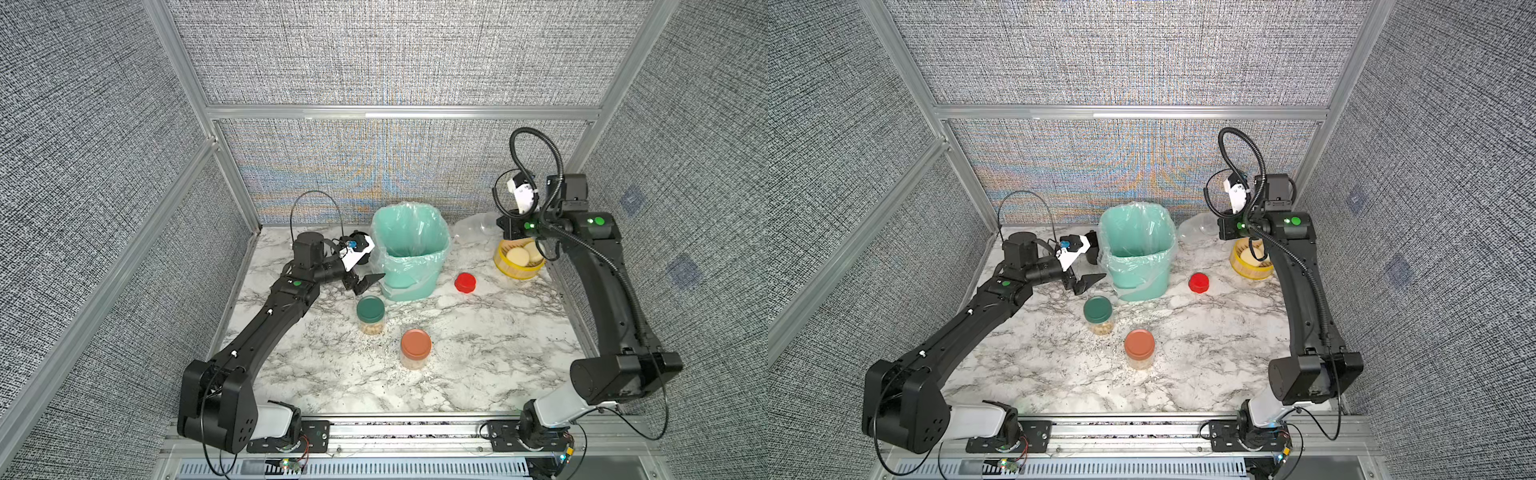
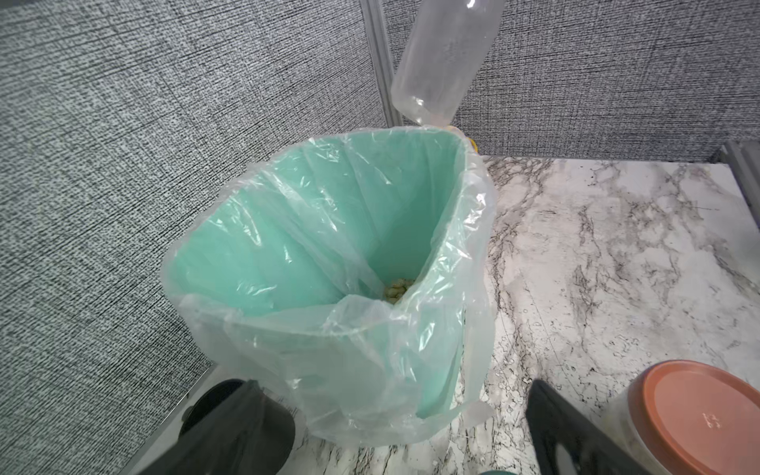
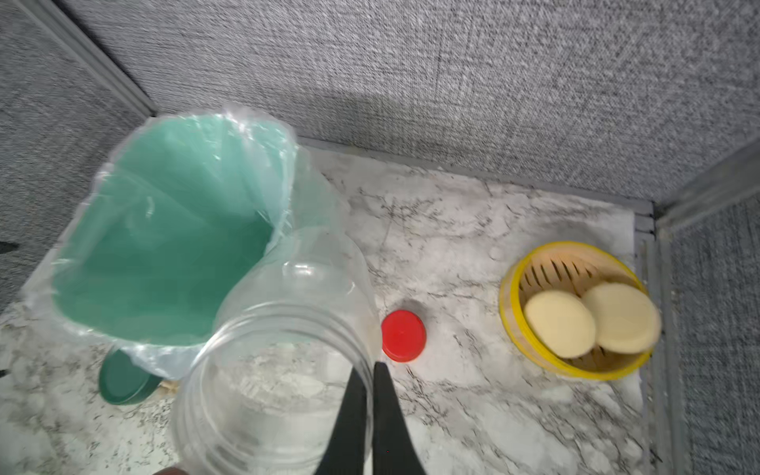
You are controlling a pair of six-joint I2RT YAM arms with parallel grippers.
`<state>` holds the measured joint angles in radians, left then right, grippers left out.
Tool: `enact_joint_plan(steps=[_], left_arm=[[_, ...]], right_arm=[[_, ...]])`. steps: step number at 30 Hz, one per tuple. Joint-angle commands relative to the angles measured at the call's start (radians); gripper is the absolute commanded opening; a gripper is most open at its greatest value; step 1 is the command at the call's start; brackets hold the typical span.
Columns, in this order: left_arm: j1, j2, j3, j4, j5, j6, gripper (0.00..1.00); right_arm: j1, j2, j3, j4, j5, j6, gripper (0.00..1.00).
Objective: Empty moldy peanuts from jars
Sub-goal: Place the jar at the center of the board.
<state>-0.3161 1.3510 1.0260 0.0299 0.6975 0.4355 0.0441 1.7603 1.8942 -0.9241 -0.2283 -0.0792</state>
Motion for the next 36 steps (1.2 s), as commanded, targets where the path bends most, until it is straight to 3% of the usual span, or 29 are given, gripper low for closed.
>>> enact_joint_plan(steps=[1,5,9,31,36], left_arm=[[0.004,-0.015,-0.012,0.058,-0.068,-0.066,1.0],[0.014,-0.018,-0.025,0.062,-0.083,-0.076,1.0],[0.02,-0.008,-0.04,0.078,-0.084,-0.091,1.0],[0.041,-0.022,-0.059,0.084,-0.086,-0.113,1.0],[0.041,-0.017,-0.06,0.082,-0.092,-0.115,0.99]], right_arm=[[-0.001,0.049,0.025,-0.083,0.206,0.012,0.0],[-0.01,0.145,0.061,-0.181,0.355,0.019,0.0],[-0.023,0.23,0.045,-0.209,0.419,0.031,0.0],[-0.066,0.33,-0.147,0.0,0.364,0.065,0.0],[-0.067,0.331,-0.156,0.013,0.359,0.064,0.12]])
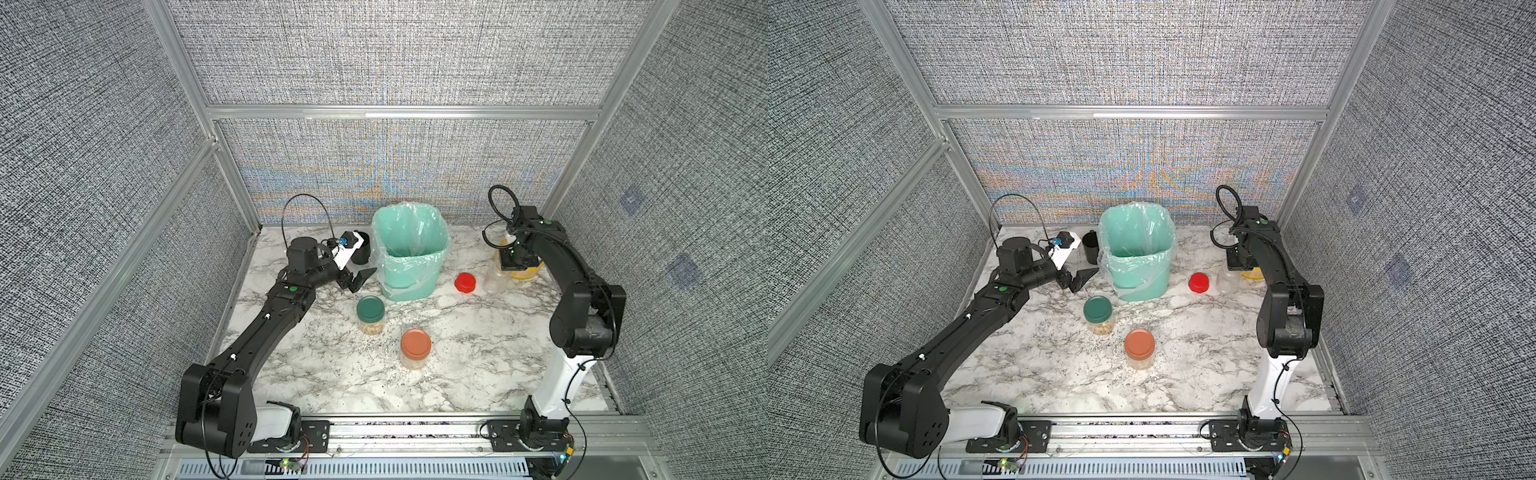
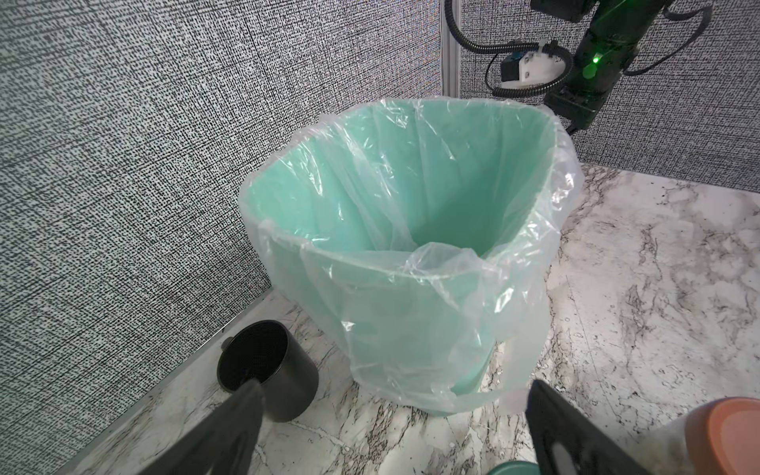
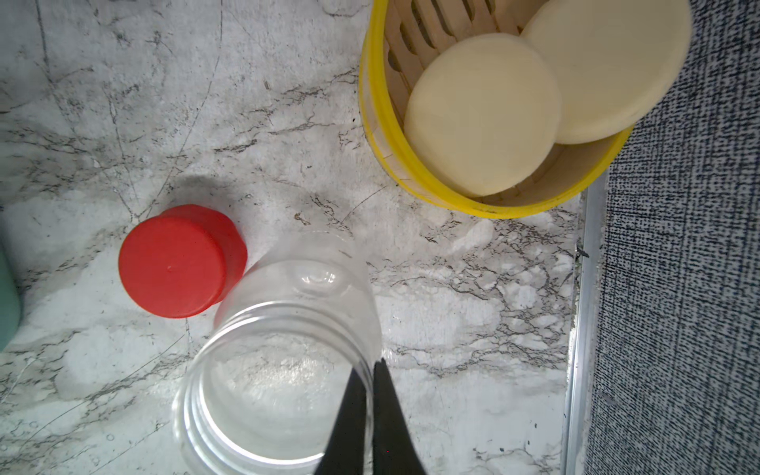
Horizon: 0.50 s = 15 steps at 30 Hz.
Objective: Empty moldy peanuts from jars
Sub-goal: Place the jar at the center of the board.
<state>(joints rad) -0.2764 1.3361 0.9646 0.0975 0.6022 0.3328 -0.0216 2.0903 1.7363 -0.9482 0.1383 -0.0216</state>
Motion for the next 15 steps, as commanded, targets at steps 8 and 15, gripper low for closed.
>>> enact_joint_plan(steps=[8,15], left_arm=[[0.002,-0.011,-0.004,0.016,0.005,0.0,0.99],[0.003,-0.005,0.002,0.011,0.004,0.003,0.99]], right_arm=[[-0.001,0.029,0.009,0.023,-0.008,0.003,0.19],[-0.001,-0.004,-0.007,0.045,-0.005,0.009,0.37]])
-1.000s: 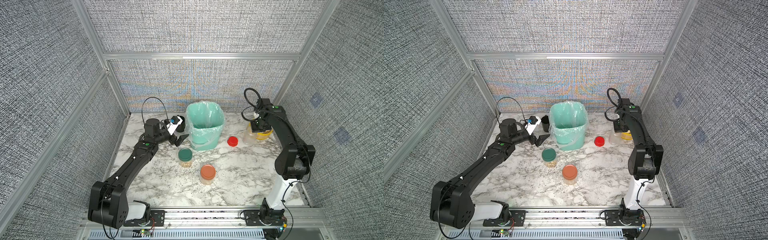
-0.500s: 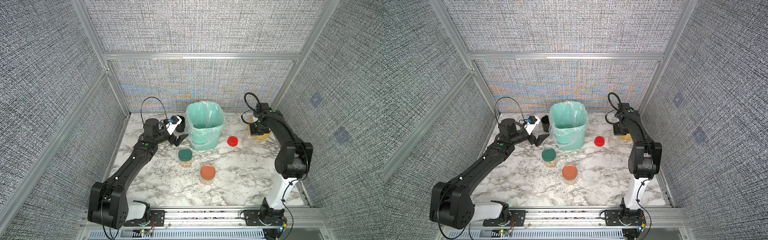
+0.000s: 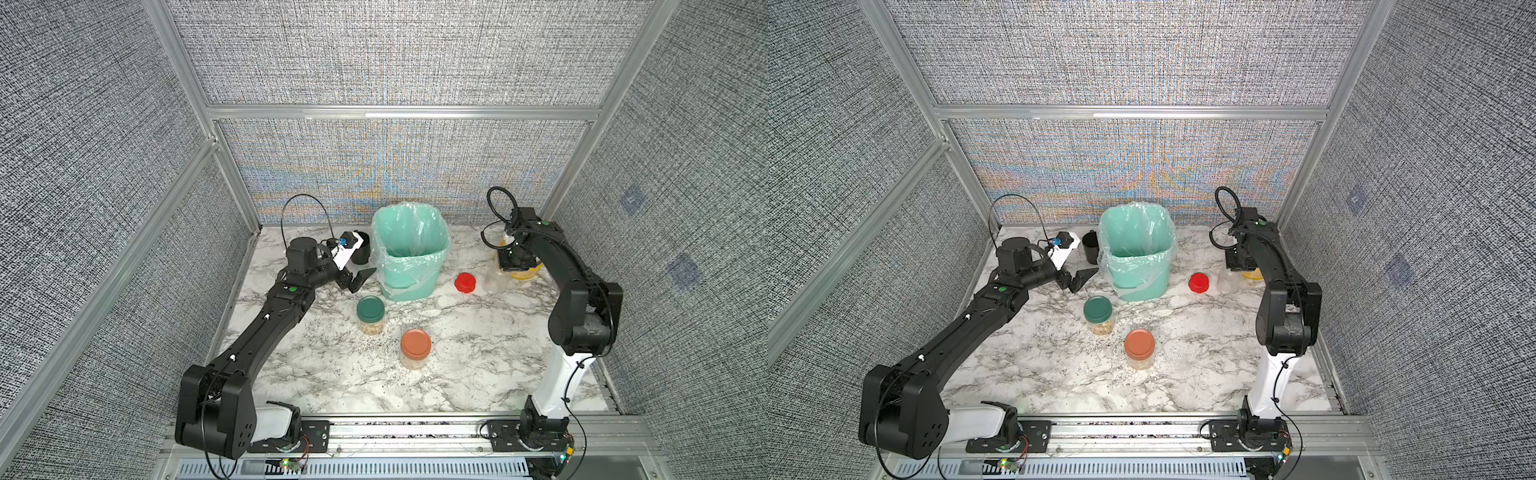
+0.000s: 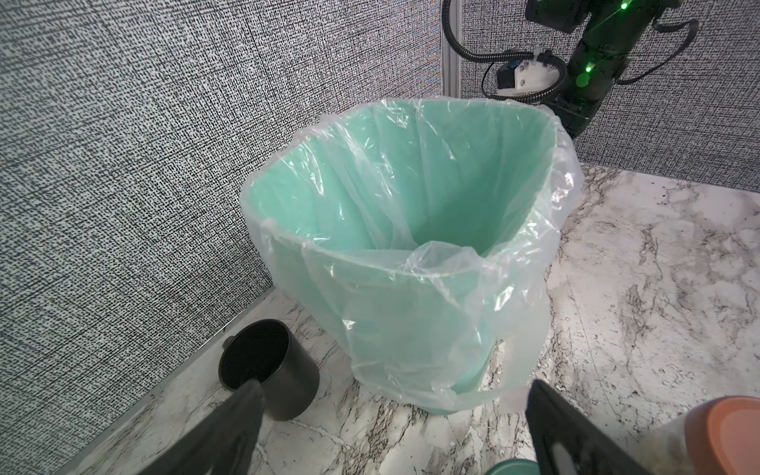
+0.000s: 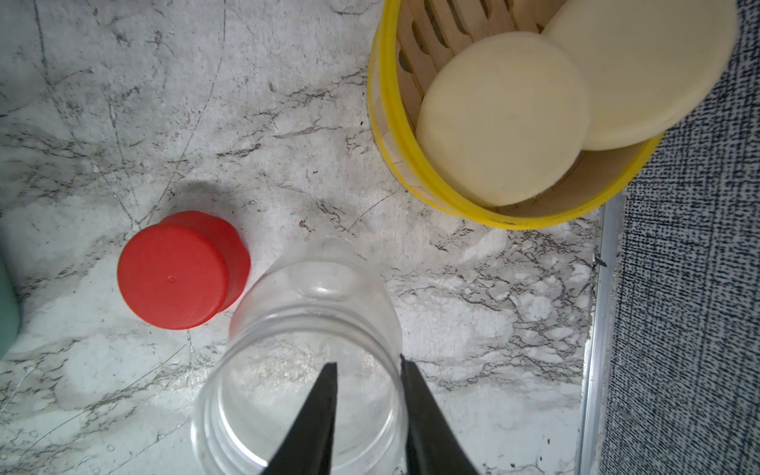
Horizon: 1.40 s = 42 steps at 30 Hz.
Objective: Empty moldy peanuts from jars
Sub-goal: Place the jar at the center of the board, then pick up the jar from the center of the board.
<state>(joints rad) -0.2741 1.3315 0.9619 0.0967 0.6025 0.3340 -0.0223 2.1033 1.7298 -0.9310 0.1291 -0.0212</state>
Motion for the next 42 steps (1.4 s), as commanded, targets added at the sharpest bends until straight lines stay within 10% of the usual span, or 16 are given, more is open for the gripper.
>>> enact_joint_plan(steps=[1,21,26,42], left_arm=[[0.001,0.0,0.006,0.012,0.005,0.002,1.0],[0.024,-0.042,0.005,0.039,-0.099,-0.114,1.0],[0.073,-0.062,-0.012,0.04,-0.124,-0.17,1.0],[0.165,-0.078,-0.165,0.236,-0.358,-0.365,0.99]], right_arm=[[0.0,-0.025,-0.001,0.033,0.006,0.01,0.4],[0.151,-0.465,-0.182,0.328,0.054,-0.115,0.86],[0.21,-0.669,-0.346,0.489,-0.164,-0.156,0.98],[0.578,-0.72,-0.373,0.257,-0.356,-0.244,0.98]])
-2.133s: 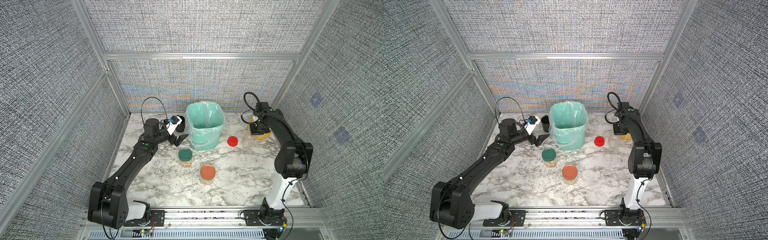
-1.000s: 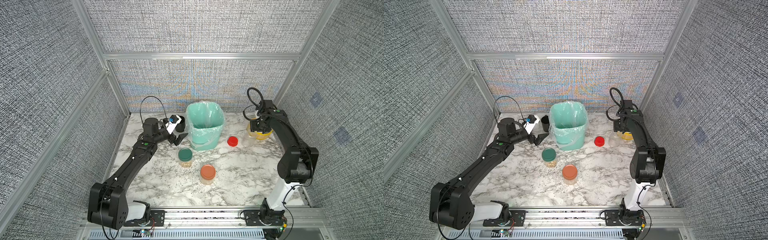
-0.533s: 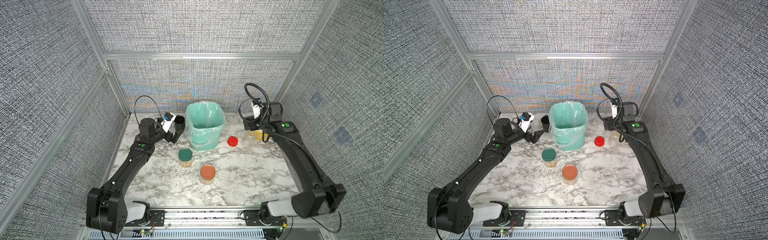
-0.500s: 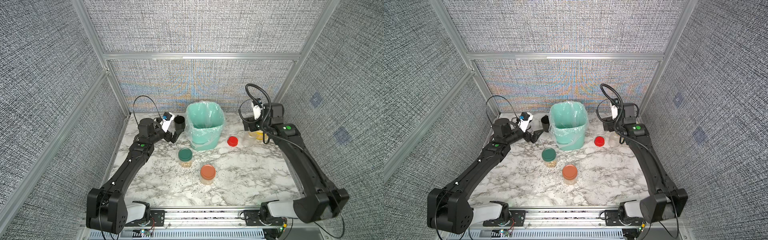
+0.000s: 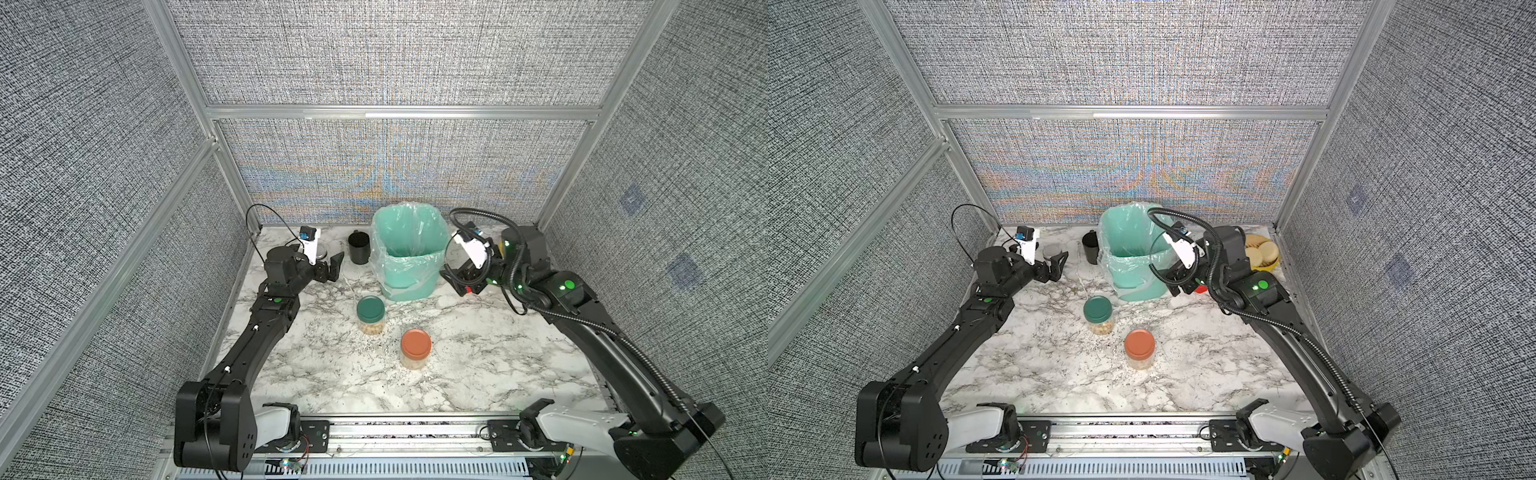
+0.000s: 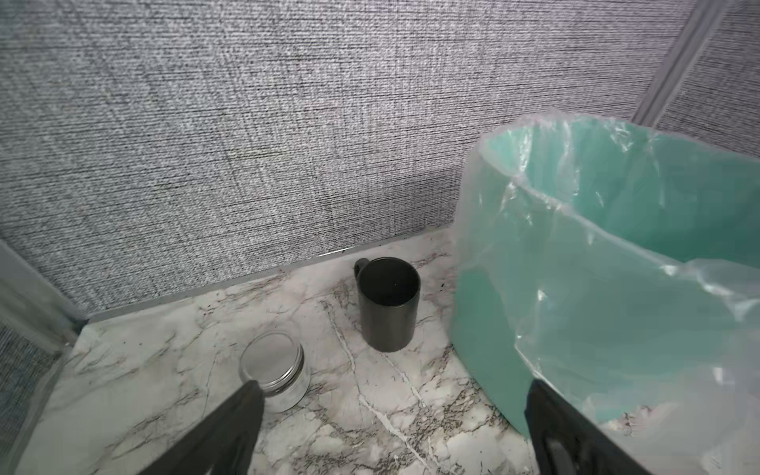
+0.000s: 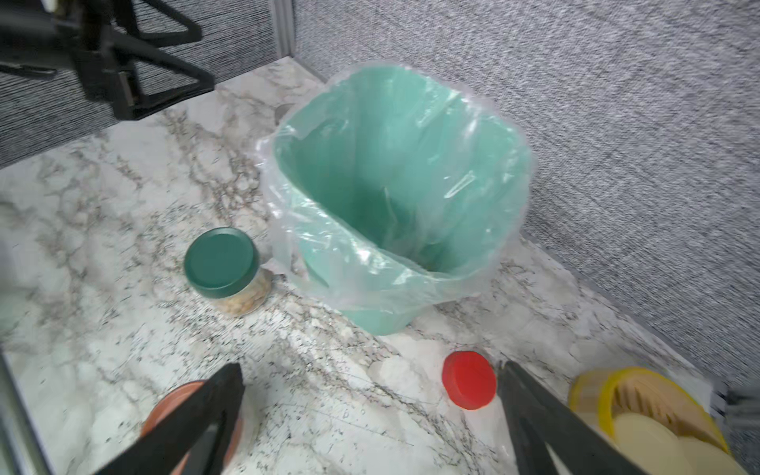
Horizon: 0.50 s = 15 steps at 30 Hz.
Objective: Empty moldy peanuts from jars
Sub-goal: Pick up the jar from the center of the board.
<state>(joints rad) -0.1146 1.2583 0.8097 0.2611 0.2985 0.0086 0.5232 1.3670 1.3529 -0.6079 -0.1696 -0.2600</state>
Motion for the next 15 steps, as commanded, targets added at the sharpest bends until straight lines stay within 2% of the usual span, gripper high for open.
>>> enact_joint_plan(steps=[1,10,15], left_arm=[[0.008,-0.004,-0.018,0.074,-0.059,-0.047,1.0],[0.018,-0.042,-0.092,0.112,-0.173,-0.106,1.0],[0.025,-0.054,-0.095,0.078,-0.213,-0.086,0.99]], right_arm=[[0.054,0.025,-0.001,-0.076,-0.056,0.004,0.98],[0.213,0.104,-0.059,-0.134,-0.082,0.054,0.98],[0.278,0.19,-0.049,-0.189,-0.082,0.114,0.98]])
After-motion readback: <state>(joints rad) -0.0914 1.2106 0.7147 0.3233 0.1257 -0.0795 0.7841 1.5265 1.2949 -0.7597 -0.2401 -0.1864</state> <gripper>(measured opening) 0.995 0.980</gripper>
